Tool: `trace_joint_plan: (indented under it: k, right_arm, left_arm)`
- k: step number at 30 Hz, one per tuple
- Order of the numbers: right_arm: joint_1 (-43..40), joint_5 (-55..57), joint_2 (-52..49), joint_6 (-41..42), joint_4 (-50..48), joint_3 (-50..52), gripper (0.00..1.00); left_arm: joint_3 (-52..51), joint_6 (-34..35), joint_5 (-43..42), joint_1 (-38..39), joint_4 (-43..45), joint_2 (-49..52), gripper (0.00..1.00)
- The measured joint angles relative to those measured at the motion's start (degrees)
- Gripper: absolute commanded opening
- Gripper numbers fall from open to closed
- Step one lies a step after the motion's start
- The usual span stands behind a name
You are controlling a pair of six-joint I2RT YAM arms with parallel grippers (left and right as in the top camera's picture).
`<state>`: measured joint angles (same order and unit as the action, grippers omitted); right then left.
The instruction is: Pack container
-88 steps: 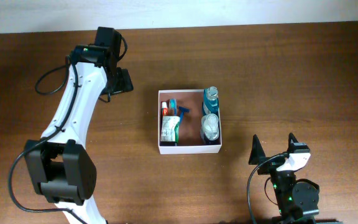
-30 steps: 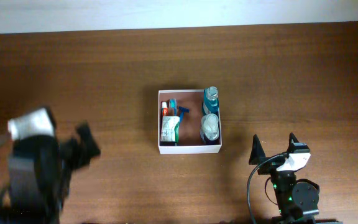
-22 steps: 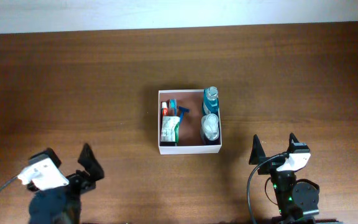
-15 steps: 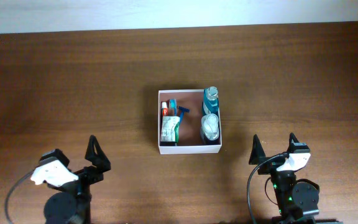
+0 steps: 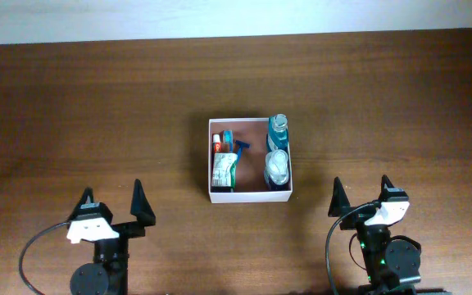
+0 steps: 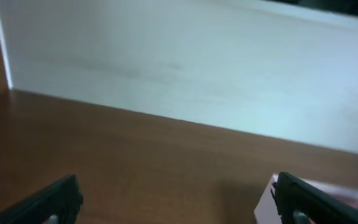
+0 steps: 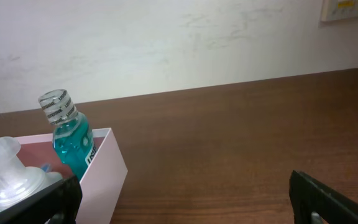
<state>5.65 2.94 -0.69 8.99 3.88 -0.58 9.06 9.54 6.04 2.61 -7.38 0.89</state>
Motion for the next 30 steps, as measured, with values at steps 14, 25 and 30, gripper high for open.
trace_joint_plan:
  k: [14, 25, 30]
  right_arm:
    - [0.00, 0.00, 0.00, 0.00, 0.00, 0.00, 0.98]
    - [0.00, 0.00, 0.00, 0.00, 0.00, 0.00, 0.98]
    - [0.00, 0.00, 0.00, 0.02, 0.00, 0.00, 0.98]
  left_arm:
    - [-8.15, -6.19, -2.49, -2.12, 2.82, -0.04, 0.99]
    - [-8.15, -9.38, -2.69, -2.23, 2.89, -0.04, 1.00]
    - [-8.15, -9.57, -2.69, -2.23, 2.89, -0.04, 1.00]
